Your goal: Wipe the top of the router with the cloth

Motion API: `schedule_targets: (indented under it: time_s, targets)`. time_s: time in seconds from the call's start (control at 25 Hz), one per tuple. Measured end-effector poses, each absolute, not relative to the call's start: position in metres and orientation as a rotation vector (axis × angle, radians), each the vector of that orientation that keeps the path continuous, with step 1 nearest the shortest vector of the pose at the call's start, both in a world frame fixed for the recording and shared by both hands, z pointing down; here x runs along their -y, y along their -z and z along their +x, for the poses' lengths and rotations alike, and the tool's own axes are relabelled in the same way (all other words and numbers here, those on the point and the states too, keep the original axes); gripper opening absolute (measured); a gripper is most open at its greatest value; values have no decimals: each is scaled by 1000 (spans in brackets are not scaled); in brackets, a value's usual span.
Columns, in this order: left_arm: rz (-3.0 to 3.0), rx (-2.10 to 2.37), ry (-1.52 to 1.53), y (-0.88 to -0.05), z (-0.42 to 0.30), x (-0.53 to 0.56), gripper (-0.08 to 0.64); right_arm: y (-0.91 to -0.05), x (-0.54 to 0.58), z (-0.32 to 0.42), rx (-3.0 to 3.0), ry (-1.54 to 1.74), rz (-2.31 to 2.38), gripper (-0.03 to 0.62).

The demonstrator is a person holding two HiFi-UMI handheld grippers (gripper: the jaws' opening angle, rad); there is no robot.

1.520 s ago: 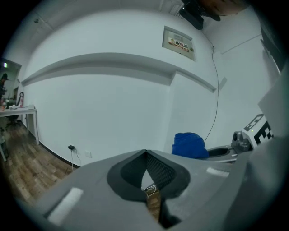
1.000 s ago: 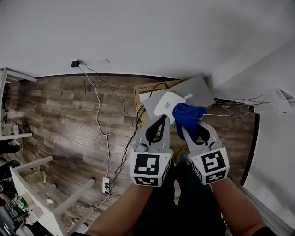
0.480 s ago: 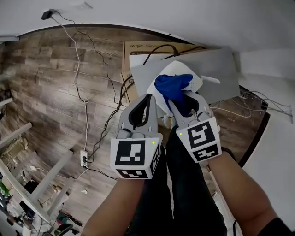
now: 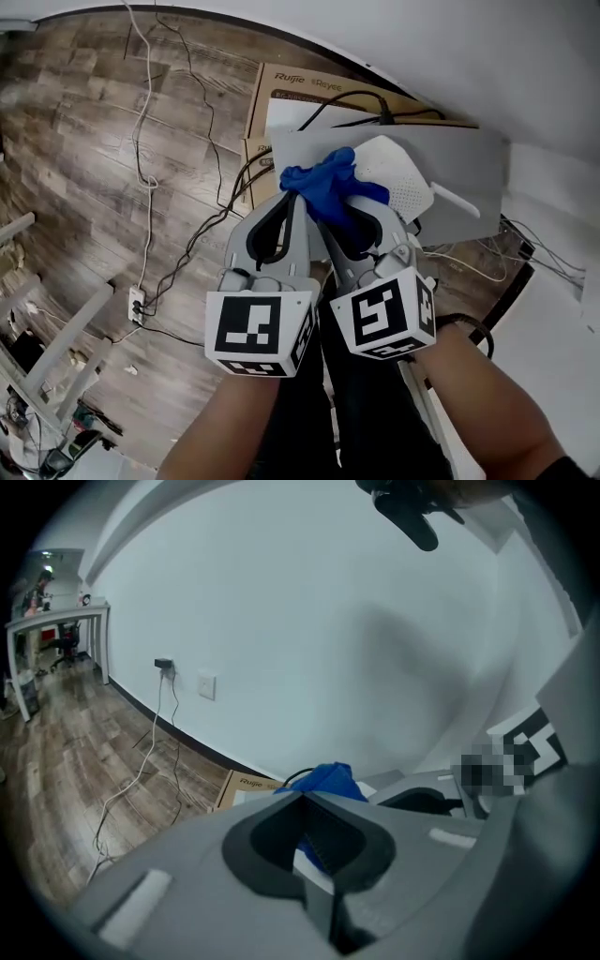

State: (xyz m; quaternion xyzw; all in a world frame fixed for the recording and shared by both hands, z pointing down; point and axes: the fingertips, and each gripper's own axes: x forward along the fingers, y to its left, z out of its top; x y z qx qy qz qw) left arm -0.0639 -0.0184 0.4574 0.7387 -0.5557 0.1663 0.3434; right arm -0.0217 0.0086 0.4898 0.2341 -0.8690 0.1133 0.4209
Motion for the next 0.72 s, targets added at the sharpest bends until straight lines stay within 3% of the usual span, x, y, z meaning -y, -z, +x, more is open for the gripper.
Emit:
schedule_targets:
  time_s: [0.36,0.72]
  targets:
    - [1905,1420,-466,-472,-84,42,0,-510,34,-34,2107,-236,594,115]
    - [1997,1298,-477,-465,-46,74,0,-512,86,23,1967,-298,869,115]
